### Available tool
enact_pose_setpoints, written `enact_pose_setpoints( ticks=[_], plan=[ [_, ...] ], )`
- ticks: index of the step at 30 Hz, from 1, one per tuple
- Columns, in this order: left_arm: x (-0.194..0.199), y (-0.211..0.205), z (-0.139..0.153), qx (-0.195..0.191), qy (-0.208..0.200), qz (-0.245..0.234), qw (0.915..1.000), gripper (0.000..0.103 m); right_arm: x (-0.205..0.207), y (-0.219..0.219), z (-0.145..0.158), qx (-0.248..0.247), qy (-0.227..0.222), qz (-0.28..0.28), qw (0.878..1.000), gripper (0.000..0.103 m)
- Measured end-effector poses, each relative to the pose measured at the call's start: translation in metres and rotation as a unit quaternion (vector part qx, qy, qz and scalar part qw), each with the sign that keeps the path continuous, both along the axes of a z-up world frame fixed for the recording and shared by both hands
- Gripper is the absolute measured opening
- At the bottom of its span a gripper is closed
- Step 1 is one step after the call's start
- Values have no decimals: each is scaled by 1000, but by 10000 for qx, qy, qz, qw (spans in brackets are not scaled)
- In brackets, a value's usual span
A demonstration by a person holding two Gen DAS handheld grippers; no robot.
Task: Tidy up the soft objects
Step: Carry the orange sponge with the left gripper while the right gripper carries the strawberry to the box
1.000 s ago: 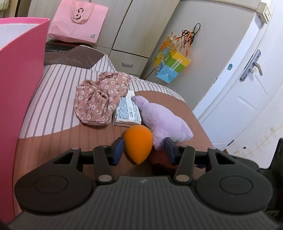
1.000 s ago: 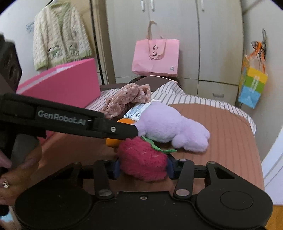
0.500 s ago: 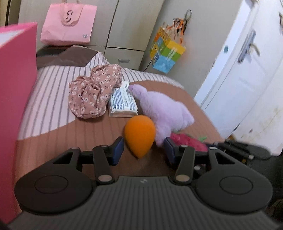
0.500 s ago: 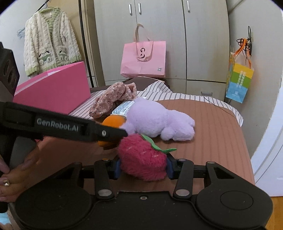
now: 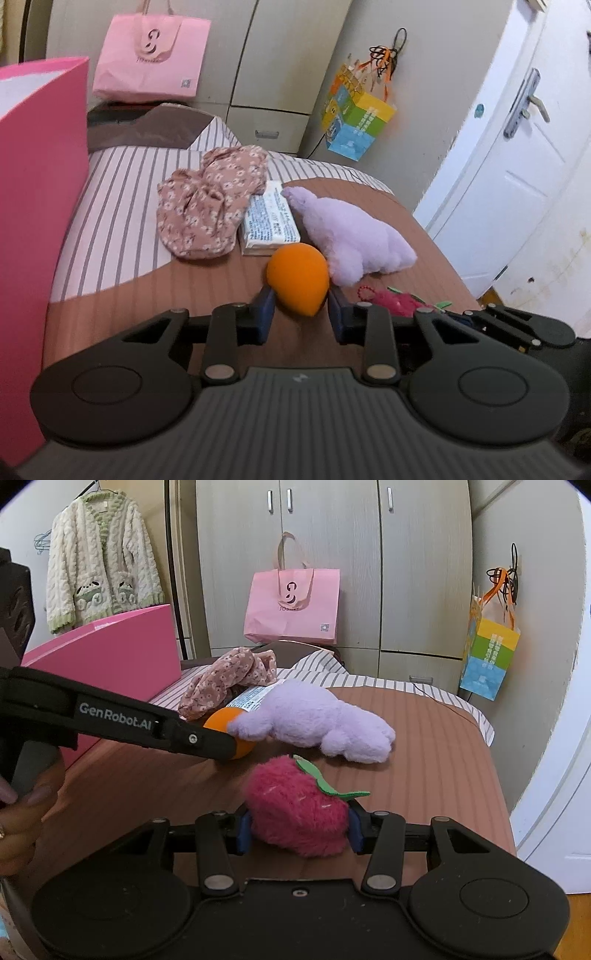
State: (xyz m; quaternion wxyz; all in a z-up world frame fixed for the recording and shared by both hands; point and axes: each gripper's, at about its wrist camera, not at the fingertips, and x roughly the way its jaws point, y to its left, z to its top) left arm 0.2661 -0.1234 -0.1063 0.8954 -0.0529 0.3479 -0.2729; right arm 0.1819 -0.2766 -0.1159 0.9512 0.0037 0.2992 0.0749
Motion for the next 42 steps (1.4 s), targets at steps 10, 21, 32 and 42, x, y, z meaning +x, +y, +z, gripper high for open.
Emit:
enact_pose_setpoints(
  ticks=[10, 21, 32, 42],
  plan=[
    [5, -16, 3, 354, -282, 125, 9989, 35, -1, 2, -1, -20, -23, -18, 10000, 53],
    [-23, 8, 13, 89, -172, 270, 9994, 33, -10, 4, 2, 169, -25, -324, 9993, 52],
    [-70, 30, 29, 190, 65, -128, 9997, 33, -40, 18, 5, 205, 10, -110, 9997, 52],
    [-105, 62, 39, 476, 441, -393, 9971, 33, -69, 33, 23, 193, 314, 393, 9985, 52]
  ],
)
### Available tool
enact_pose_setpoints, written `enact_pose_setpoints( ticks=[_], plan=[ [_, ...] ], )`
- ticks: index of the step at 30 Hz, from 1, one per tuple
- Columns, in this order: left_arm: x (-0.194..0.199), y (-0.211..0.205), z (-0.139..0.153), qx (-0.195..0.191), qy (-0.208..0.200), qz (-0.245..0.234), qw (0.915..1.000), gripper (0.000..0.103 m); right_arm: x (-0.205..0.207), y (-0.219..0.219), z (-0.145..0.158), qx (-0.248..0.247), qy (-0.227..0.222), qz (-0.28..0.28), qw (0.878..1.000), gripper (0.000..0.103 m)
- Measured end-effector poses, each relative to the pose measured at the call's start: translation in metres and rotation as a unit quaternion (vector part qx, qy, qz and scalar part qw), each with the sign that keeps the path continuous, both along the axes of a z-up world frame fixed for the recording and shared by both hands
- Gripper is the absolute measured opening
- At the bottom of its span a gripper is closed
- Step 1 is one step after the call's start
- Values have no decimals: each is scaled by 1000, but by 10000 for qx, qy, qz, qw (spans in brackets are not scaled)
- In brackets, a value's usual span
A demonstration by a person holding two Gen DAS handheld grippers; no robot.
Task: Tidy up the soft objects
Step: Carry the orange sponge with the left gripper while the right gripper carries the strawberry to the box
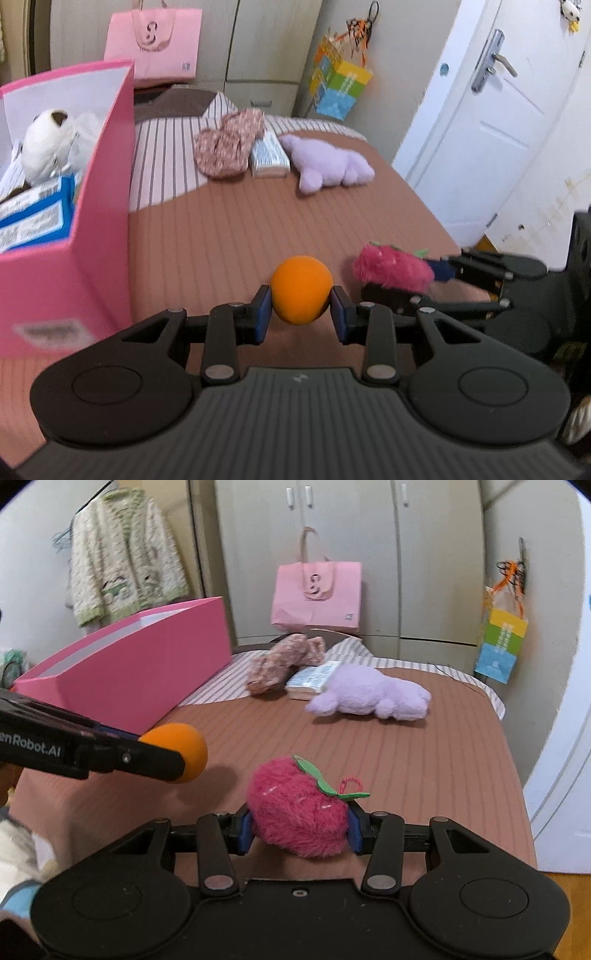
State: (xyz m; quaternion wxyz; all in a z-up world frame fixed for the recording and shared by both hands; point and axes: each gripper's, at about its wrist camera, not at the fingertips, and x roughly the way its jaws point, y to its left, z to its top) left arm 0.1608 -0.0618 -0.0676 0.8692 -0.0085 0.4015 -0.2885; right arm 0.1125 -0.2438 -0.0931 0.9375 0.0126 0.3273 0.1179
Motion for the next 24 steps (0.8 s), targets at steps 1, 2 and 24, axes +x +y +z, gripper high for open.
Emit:
enact_pose_setpoints(
  ticks=[1, 2, 24],
  plan=[
    [-2, 4, 0, 14, 51, -24, 10000, 33, -2, 3, 2, 10, 72, 71, 9999, 52],
    [-4, 8, 0, 31, 97, -41, 9999, 33, -4, 7, 5, -25, 167, 152, 9997, 52],
    [-56, 102, 44, 471, 624, -197, 9967, 33, -25, 96, 82, -21, 931, 1924, 9769, 52]
  ],
)
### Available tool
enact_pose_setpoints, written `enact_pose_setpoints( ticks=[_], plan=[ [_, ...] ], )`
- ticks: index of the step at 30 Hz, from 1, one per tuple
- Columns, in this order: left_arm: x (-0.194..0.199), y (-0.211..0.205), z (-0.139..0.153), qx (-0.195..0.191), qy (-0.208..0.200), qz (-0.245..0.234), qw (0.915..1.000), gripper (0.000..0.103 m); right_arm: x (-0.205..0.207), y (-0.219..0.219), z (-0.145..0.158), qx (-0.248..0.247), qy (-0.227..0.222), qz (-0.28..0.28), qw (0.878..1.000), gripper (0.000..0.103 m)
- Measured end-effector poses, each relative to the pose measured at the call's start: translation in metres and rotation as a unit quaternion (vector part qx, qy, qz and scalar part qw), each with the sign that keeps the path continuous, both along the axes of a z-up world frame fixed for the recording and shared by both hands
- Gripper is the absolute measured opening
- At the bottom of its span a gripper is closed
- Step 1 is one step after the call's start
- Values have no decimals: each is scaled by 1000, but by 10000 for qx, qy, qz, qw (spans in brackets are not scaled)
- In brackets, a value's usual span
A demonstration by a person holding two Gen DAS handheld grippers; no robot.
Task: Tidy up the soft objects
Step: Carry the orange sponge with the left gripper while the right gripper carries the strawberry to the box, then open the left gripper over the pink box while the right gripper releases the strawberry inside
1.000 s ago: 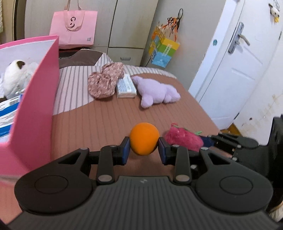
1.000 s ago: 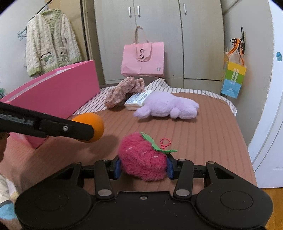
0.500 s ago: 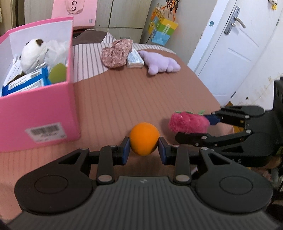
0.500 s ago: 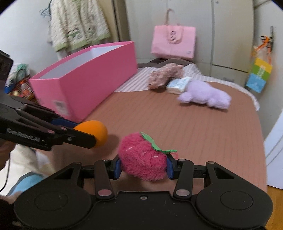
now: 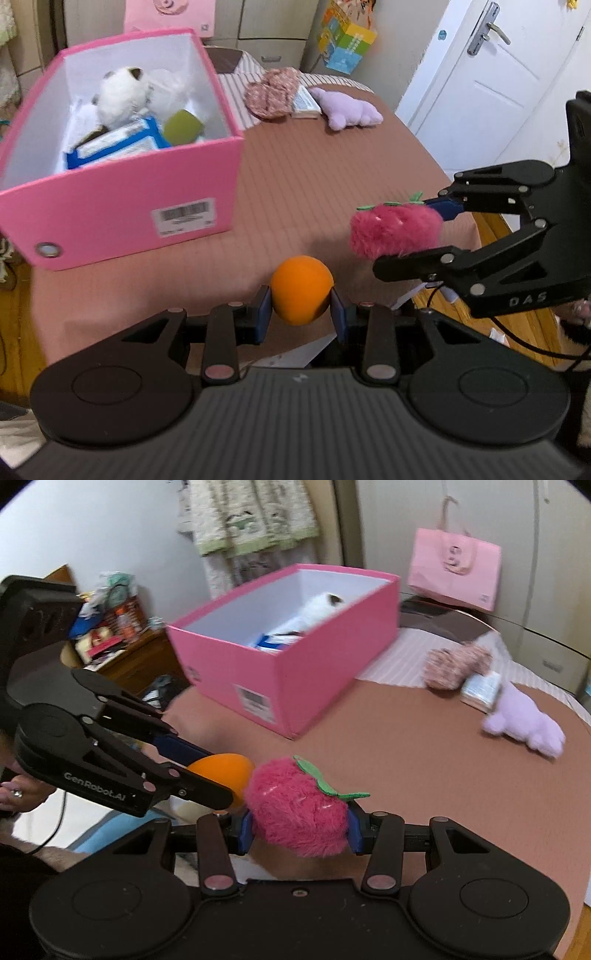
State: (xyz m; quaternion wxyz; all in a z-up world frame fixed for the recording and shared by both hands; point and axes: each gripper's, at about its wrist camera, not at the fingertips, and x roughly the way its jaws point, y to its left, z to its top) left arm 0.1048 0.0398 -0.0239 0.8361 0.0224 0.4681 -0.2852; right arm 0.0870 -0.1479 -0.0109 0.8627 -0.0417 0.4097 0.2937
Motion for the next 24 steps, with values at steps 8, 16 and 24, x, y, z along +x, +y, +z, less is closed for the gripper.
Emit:
enact_pose_setpoints(
  ticks=[8, 16, 24],
  plan=[
    [-5, 44, 48, 23, -675, 241, 9974, 33, 1, 31, 40, 184, -472, 413, 9979, 52],
    [39, 64, 76, -267, -1245, 532, 9904, 34, 46, 57, 67, 274, -1059, 373, 9933, 52],
    [111, 83, 78, -415, -1342, 905, 9859, 34, 113, 83, 73, 98, -1376, 223, 9902, 52]
  ],
)
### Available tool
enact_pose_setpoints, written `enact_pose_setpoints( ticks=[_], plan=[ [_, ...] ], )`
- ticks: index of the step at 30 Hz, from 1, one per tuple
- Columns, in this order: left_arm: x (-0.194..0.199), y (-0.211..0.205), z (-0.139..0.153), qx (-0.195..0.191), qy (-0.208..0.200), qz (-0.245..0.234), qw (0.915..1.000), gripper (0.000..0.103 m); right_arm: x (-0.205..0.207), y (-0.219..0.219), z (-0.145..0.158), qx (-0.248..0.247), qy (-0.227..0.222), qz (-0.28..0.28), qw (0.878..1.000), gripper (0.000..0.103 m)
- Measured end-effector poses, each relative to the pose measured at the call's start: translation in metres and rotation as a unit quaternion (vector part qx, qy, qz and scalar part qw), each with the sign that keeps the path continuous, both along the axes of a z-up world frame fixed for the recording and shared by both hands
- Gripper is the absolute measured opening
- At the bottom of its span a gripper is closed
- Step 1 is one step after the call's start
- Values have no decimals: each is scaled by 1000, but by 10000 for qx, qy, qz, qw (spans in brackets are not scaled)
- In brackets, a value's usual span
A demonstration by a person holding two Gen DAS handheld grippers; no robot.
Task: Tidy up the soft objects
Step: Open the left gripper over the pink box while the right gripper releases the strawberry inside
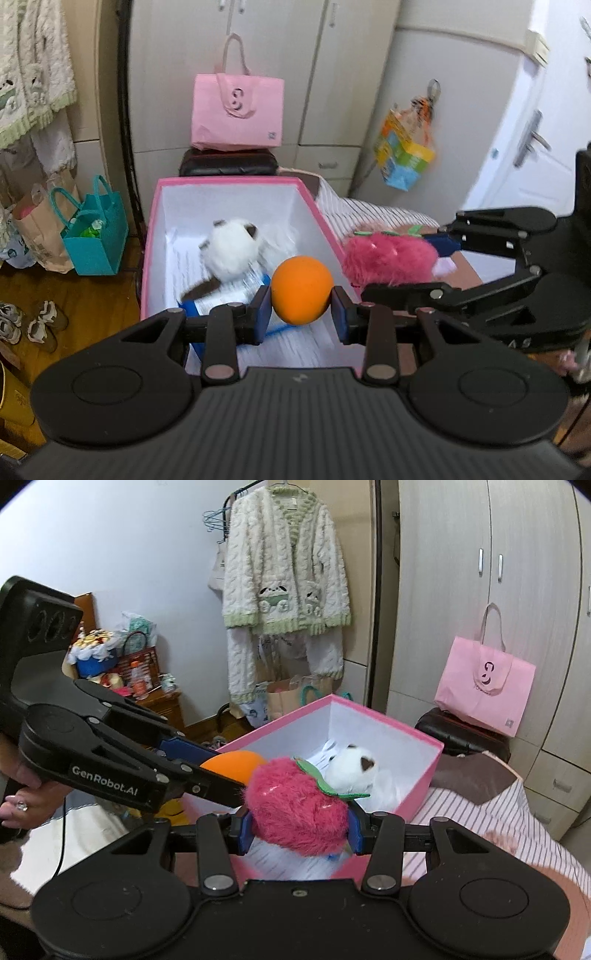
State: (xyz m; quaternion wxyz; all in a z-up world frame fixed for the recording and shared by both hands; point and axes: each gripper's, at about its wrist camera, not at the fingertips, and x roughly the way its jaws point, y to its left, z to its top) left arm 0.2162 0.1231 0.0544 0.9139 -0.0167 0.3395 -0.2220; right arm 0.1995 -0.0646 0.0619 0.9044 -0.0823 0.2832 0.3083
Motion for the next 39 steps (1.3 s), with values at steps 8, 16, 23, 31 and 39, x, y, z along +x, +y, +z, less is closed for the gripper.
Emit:
enact_pose_setpoints(
  ticks=[8, 16, 23, 31, 39],
  plan=[
    [64, 8, -21, -55, 152, 345, 9993, 34, 66, 22, -15, -278, 12, 51, 9996, 52],
    [106, 2, -48, 184, 406, 668, 9968, 34, 103, 38, -43, -730, 217, 250, 9968, 52],
    [109, -12, -54, 612, 392, 745, 9946, 34, 115, 47, -65, -956, 638, 662, 9912, 52],
    [120, -14, -61, 832, 357, 1041, 9904, 47, 120, 52, -73, -1231, 522, 547, 9895, 56],
    [81, 3, -34, 457, 126, 896, 9948, 66, 100, 13, -40, -628, 363, 255, 9970, 71]
  ],
)
